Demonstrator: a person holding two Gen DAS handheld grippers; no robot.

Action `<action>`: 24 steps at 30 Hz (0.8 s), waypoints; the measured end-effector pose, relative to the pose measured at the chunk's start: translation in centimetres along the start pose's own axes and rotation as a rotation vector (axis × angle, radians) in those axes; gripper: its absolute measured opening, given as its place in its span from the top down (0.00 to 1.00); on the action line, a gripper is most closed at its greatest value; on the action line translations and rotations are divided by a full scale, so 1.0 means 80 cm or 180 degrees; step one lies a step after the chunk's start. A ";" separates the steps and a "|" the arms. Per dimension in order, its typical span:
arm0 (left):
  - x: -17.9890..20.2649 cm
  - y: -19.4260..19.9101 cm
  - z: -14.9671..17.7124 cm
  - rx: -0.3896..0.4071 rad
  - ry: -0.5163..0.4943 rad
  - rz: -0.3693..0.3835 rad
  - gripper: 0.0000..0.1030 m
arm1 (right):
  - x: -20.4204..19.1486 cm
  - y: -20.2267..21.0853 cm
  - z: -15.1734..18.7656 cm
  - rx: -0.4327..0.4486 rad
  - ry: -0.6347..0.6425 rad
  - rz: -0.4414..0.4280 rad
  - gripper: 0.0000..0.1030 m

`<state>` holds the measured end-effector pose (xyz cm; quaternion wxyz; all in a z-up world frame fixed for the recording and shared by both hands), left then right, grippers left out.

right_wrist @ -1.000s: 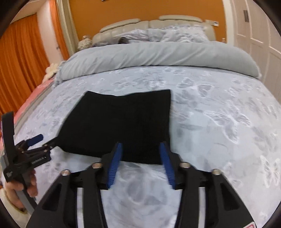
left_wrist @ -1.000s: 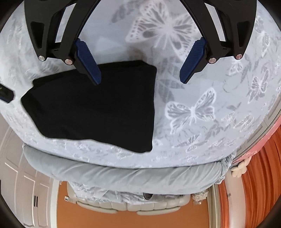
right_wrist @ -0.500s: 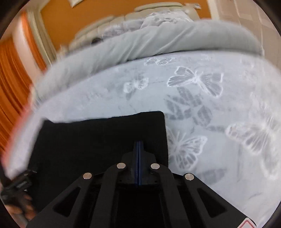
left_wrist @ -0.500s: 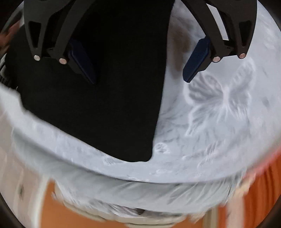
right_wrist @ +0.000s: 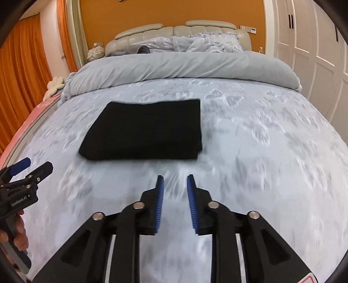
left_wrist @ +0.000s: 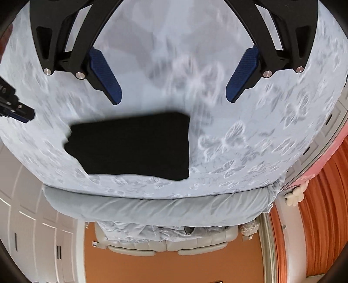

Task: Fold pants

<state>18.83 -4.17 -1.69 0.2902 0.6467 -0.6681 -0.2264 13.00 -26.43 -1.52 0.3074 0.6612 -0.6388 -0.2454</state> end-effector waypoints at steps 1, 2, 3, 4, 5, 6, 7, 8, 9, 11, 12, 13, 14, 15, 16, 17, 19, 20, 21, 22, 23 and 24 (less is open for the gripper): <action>0.000 0.011 0.012 -0.0025 -0.0009 0.0022 0.08 | -0.003 0.007 0.012 0.0006 -0.0025 0.0011 0.75; 0.000 0.023 0.025 -0.0053 0.0002 0.0043 0.08 | -0.005 0.012 0.021 0.0001 -0.0050 -0.0002 0.75; 0.000 0.029 0.033 -0.0060 0.0019 0.0055 0.08 | -0.006 0.018 0.030 0.0005 -0.0109 -0.0020 0.75; 0.000 0.035 0.042 -0.0055 0.0036 0.0080 0.08 | -0.006 0.023 0.038 0.0015 -0.0195 -0.0043 0.75; -0.001 0.039 0.048 -0.0045 0.0047 0.0094 0.08 | -0.006 0.025 0.042 0.0013 -0.0226 -0.0056 0.75; -0.002 0.043 0.057 -0.0012 0.0081 0.0100 0.08 | -0.007 0.027 0.048 0.0015 -0.0258 -0.0063 0.75; -0.001 0.043 0.061 -0.0004 0.0114 0.0096 0.08 | -0.009 0.027 0.051 0.0020 -0.0266 -0.0063 0.74; 0.001 0.041 0.065 -0.0026 0.0141 0.0097 0.08 | -0.013 0.026 0.054 0.0010 -0.0228 -0.0051 0.74; 0.007 0.038 0.069 -0.0081 0.0124 0.0121 0.08 | -0.017 0.024 0.056 -0.0006 -0.0183 -0.0037 0.72; 0.016 0.039 0.072 -0.0021 0.0030 0.0101 0.08 | -0.023 0.019 0.061 -0.0046 -0.0082 -0.0020 0.71; 0.017 0.042 0.075 0.0041 -0.0002 0.0067 0.08 | -0.025 0.016 0.063 -0.0073 -0.0045 -0.0012 0.71; 0.019 0.044 0.077 0.0084 -0.0044 0.0040 0.08 | -0.025 0.014 0.064 -0.0087 -0.0028 -0.0010 0.71; 0.022 0.041 0.078 0.0079 -0.0087 0.0035 0.08 | -0.024 0.011 0.065 -0.0096 -0.0027 0.0005 0.71; 0.023 0.039 0.079 0.0058 -0.0096 0.0048 0.08 | -0.023 0.009 0.066 -0.0102 -0.0040 0.0009 0.70; 0.023 0.036 0.080 0.0033 -0.0095 0.0062 0.08 | -0.022 0.007 0.066 -0.0109 -0.0052 0.0002 0.69; 0.023 0.032 0.081 0.0004 -0.0077 0.0050 0.08 | -0.021 0.005 0.065 -0.0119 -0.0074 -0.0008 0.68; 0.022 0.028 0.084 -0.0019 -0.0060 0.0043 0.08 | -0.022 0.000 0.065 -0.0133 -0.0101 -0.0051 0.68; 0.022 0.026 0.084 -0.0023 -0.0058 0.0031 0.08 | -0.023 -0.001 0.064 -0.0139 -0.0095 -0.0056 0.68; 0.021 0.024 0.085 -0.0025 -0.0062 0.0015 0.08 | -0.025 -0.002 0.064 -0.0139 -0.0087 -0.0053 0.68; 0.021 0.023 0.085 -0.0028 -0.0063 0.0006 0.08 | -0.027 -0.003 0.063 -0.0144 -0.0066 -0.0054 0.68; 0.019 0.021 0.086 -0.0044 -0.0049 0.0006 0.08 | -0.030 -0.004 0.063 -0.0152 -0.0051 -0.0056 0.68; 0.019 0.020 0.086 -0.0059 -0.0034 0.0012 0.08 | -0.032 -0.005 0.063 -0.0158 -0.0044 -0.0064 0.68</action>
Point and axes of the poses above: each gripper's, at about its wrist camera, not at the fingertips, and y roughly against the way its jaws point, x to its right, z to its underside, the point moved 5 cm from there along -y, roughly the way its jaws point, and after that the axes turned 13 degrees about y, right-handed, at the moved point
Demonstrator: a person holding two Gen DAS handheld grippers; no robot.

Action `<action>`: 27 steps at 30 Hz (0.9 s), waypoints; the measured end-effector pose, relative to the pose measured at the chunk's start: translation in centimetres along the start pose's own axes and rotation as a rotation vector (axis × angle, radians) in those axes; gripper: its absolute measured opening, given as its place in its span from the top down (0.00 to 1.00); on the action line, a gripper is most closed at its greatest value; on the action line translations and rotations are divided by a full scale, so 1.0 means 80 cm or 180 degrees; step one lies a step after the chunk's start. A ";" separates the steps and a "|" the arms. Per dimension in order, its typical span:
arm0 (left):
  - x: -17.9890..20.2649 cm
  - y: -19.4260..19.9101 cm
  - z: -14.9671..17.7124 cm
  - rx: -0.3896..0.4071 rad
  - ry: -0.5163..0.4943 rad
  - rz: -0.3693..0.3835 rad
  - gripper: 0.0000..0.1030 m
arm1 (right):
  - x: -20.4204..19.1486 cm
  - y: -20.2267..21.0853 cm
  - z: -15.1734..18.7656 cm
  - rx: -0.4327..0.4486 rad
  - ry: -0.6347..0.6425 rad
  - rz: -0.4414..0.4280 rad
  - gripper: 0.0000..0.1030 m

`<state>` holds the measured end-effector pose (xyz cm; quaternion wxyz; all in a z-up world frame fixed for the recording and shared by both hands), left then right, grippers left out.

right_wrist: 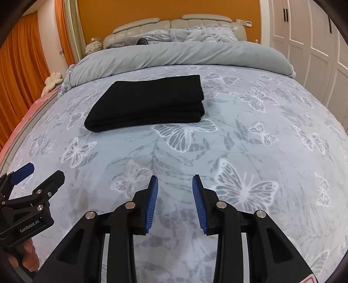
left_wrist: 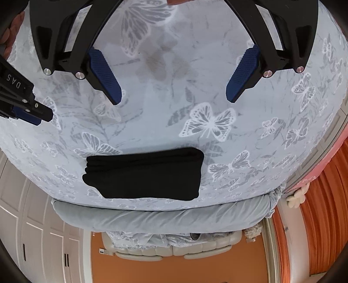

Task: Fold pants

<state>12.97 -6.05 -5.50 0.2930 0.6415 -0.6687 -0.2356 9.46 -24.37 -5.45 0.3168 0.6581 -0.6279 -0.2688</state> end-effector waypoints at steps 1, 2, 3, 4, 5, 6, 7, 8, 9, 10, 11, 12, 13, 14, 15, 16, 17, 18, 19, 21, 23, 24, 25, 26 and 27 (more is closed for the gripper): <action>-0.001 -0.002 0.001 -0.0025 0.0023 0.0007 0.08 | -0.002 -0.001 0.000 -0.0008 0.0012 -0.0003 0.68; -0.003 -0.003 0.001 -0.0046 0.0043 0.0015 0.08 | -0.003 -0.001 0.001 -0.0013 0.0021 -0.0002 0.67; -0.004 -0.003 0.002 -0.0052 0.0055 0.0011 0.08 | -0.004 -0.001 0.001 -0.0015 0.0028 0.0002 0.66; -0.006 -0.003 0.002 -0.0049 0.0066 -0.0018 0.08 | -0.005 0.000 0.002 -0.0017 0.0036 -0.0003 0.65; -0.007 -0.003 0.001 -0.0036 0.0067 -0.0036 0.08 | -0.006 0.000 0.002 -0.0020 0.0046 -0.0003 0.65; -0.008 -0.002 0.001 -0.0016 0.0058 -0.0074 0.08 | -0.007 0.001 0.002 -0.0019 0.0049 0.0002 0.65; -0.008 -0.002 0.001 -0.0014 0.0042 -0.0090 0.08 | -0.008 0.001 0.003 -0.0020 0.0054 0.0002 0.65; -0.008 -0.001 0.001 -0.0016 0.0027 -0.0092 0.08 | -0.008 0.002 0.003 -0.0020 0.0053 0.0001 0.65; -0.008 -0.001 0.001 -0.0016 0.0020 -0.0095 0.08 | -0.009 0.003 0.003 -0.0019 0.0052 0.0001 0.65; -0.008 0.000 0.001 -0.0015 0.0018 -0.0082 0.08 | -0.009 0.003 0.003 -0.0019 0.0053 0.0000 0.65; -0.008 0.001 0.002 -0.0011 0.0017 -0.0078 0.08 | -0.009 0.003 0.003 -0.0019 0.0057 -0.0002 0.65; -0.007 0.002 0.001 -0.0008 0.0015 -0.0075 0.08 | -0.010 0.003 0.003 -0.0017 0.0059 -0.0001 0.65; -0.007 0.002 0.001 -0.0003 0.0010 -0.0064 0.08 | -0.010 0.003 0.004 -0.0016 0.0060 0.0001 0.65; -0.007 0.003 0.001 0.0009 0.0008 -0.0075 0.08 | -0.011 0.003 0.004 -0.0016 0.0063 -0.0001 0.65; -0.007 0.003 0.001 0.0022 0.0004 -0.0084 0.08 | -0.011 0.002 0.004 -0.0018 0.0065 -0.0002 0.65; -0.006 0.004 0.001 0.0040 -0.0001 -0.0090 0.08 | -0.013 0.002 0.005 -0.0025 0.0072 -0.0006 0.65; -0.007 0.006 0.001 0.0065 0.0024 -0.0117 0.06 | -0.013 0.002 0.005 -0.0026 0.0079 -0.0010 0.65; -0.009 0.007 0.000 0.0096 0.0069 -0.0114 0.04 | -0.013 0.002 0.005 -0.0029 0.0084 -0.0011 0.65; -0.011 0.011 0.000 0.0143 0.0151 -0.0055 0.05 | -0.015 0.002 0.005 -0.0035 0.0088 -0.0015 0.65; -0.012 0.017 -0.002 0.0192 0.0231 0.0046 0.05 | -0.016 0.002 0.005 -0.0036 0.0083 -0.0037 0.64; -0.008 0.025 -0.004 0.0294 0.0135 0.0030 0.05 | -0.017 0.001 0.005 -0.0042 0.0071 -0.0057 0.62; -0.006 0.028 -0.005 0.0337 0.0099 0.0000 0.05 | -0.018 0.001 0.005 -0.0042 0.0067 -0.0067 0.61; -0.005 0.030 -0.006 0.0364 0.0067 -0.0022 0.05 | -0.019 0.002 0.006 -0.0042 0.0069 -0.0069 0.60; -0.005 0.030 -0.007 0.0358 0.0065 -0.0031 0.05 | -0.019 0.002 0.005 -0.0041 0.0070 -0.0061 0.60; -0.005 0.029 -0.007 0.0309 0.0080 0.0017 0.05 | -0.021 0.003 0.005 -0.0039 0.0075 -0.0060 0.60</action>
Point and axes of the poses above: each gripper's, at about its wrist camera, not at the fingertips, and y roughly against the way its jaws point, x to its right, z to its underside, the point moved 5 cm from there along -y, roughly the way its jaws point, and after that the axes turned 13 degrees about y, right-handed, at the moved point
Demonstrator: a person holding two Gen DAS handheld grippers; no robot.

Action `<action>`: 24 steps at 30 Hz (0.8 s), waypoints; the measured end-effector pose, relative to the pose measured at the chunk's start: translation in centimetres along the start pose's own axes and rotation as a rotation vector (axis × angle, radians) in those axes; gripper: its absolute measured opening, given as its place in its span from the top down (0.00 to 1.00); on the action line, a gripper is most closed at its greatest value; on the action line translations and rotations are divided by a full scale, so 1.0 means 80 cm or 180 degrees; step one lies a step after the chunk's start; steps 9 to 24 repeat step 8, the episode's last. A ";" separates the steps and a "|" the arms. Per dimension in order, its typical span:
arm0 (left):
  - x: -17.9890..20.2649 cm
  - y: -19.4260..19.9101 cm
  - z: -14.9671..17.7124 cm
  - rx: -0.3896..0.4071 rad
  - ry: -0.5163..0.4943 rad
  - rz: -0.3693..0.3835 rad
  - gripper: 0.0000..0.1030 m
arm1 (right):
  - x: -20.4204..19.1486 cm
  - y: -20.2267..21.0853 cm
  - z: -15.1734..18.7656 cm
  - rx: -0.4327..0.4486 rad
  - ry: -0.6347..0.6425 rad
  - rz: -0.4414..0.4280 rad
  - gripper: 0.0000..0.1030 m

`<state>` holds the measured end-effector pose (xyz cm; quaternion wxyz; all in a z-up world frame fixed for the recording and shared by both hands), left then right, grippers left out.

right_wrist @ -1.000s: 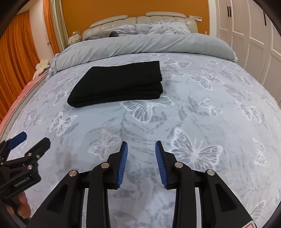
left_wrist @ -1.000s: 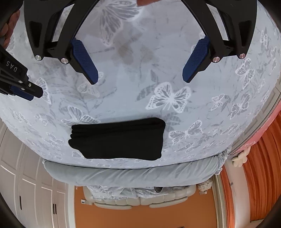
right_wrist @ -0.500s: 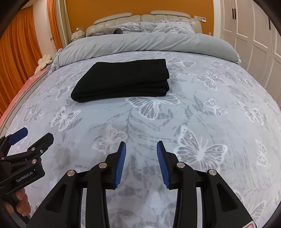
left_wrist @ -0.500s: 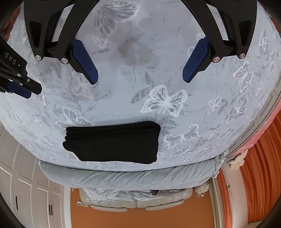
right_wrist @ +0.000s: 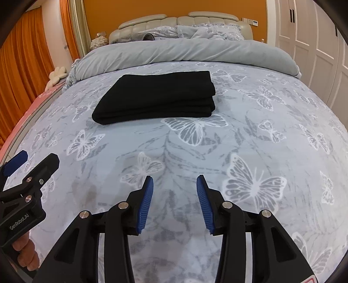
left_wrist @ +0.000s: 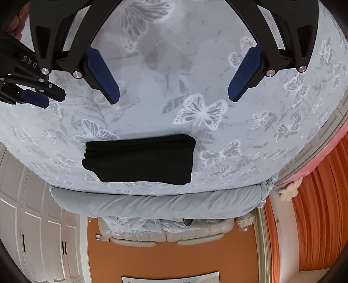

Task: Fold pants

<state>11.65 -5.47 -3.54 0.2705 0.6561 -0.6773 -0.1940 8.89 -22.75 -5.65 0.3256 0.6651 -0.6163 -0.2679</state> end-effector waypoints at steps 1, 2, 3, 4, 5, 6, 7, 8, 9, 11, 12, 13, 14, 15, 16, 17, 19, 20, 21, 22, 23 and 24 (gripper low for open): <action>0.000 -0.001 0.000 -0.0045 0.0010 0.0010 0.05 | 0.000 0.000 0.000 0.0000 0.0002 -0.0008 0.60; -0.002 -0.002 0.000 -0.0080 0.0018 0.0010 0.05 | 0.000 0.000 0.000 0.0000 0.0006 -0.0006 0.60; -0.002 -0.004 0.000 -0.0139 0.0017 0.0026 0.05 | -0.001 0.000 0.000 0.0003 0.0014 0.0001 0.59; -0.001 -0.003 -0.001 -0.0153 0.0004 0.0083 0.05 | -0.002 0.000 0.000 0.0005 0.0021 0.0005 0.56; 0.000 -0.002 0.000 -0.0148 -0.0010 0.0126 0.05 | -0.002 0.000 -0.001 0.0009 0.0030 0.0006 0.54; 0.001 0.000 -0.001 -0.0125 -0.0030 0.0137 0.05 | -0.002 0.001 -0.001 0.0013 0.0036 0.0016 0.53; 0.002 0.002 -0.001 -0.0108 -0.0033 0.0134 0.05 | -0.003 0.001 -0.001 0.0012 0.0047 0.0018 0.53; 0.002 0.002 0.000 -0.0116 -0.0031 0.0158 0.05 | -0.004 0.001 -0.002 0.0013 0.0052 0.0017 0.53; 0.002 0.002 0.000 -0.0116 -0.0031 0.0158 0.05 | -0.004 0.001 -0.002 0.0013 0.0052 0.0017 0.53; 0.002 0.002 0.000 -0.0116 -0.0031 0.0158 0.05 | -0.004 0.001 -0.002 0.0013 0.0052 0.0017 0.53; 0.002 0.002 0.000 -0.0116 -0.0031 0.0158 0.05 | -0.004 0.001 -0.002 0.0013 0.0052 0.0017 0.53; 0.002 0.002 0.000 -0.0116 -0.0031 0.0158 0.05 | -0.004 0.001 -0.002 0.0013 0.0052 0.0017 0.53; 0.002 0.002 0.000 -0.0116 -0.0031 0.0158 0.05 | -0.004 0.001 -0.002 0.0013 0.0052 0.0017 0.53; 0.002 0.002 0.000 -0.0116 -0.0031 0.0158 0.05 | -0.004 0.001 -0.002 0.0013 0.0052 0.0017 0.53; 0.002 0.002 0.000 -0.0116 -0.0031 0.0158 0.05 | -0.004 0.001 -0.002 0.0013 0.0052 0.0017 0.53; 0.002 0.002 0.000 -0.0116 -0.0031 0.0158 0.05 | -0.004 0.001 -0.002 0.0013 0.0052 0.0017 0.53; 0.002 0.002 0.000 -0.0116 -0.0031 0.0158 0.05 | -0.004 0.001 -0.002 0.0013 0.0052 0.0017 0.53; 0.002 0.002 0.000 -0.0116 -0.0031 0.0158 0.05 | -0.004 0.001 -0.002 0.0013 0.0052 0.0017 0.53; 0.002 0.002 0.000 -0.0116 -0.0031 0.0158 0.05 | -0.004 0.001 -0.002 0.0013 0.0052 0.0017 0.53; 0.002 0.002 0.000 -0.0116 -0.0031 0.0158 0.05 | -0.004 0.001 -0.002 0.0013 0.0052 0.0017 0.53; 0.002 0.002 0.000 -0.0116 -0.0031 0.0158 0.05 | -0.004 0.001 -0.002 0.0013 0.0052 0.0017 0.53; 0.002 0.002 0.000 -0.0116 -0.0031 0.0158 0.05 | -0.004 0.001 -0.002 0.0013 0.0052 0.0017 0.53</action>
Point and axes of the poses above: each gripper's, at about its wrist camera, not at the fingertips, and y roughly against the way its jaws point, x to its right, z to its underside, the point moved 5 cm from there along -y, roughly the way its jaws point, and after that the axes turned 13 degrees about y, right-handed, at the moved point
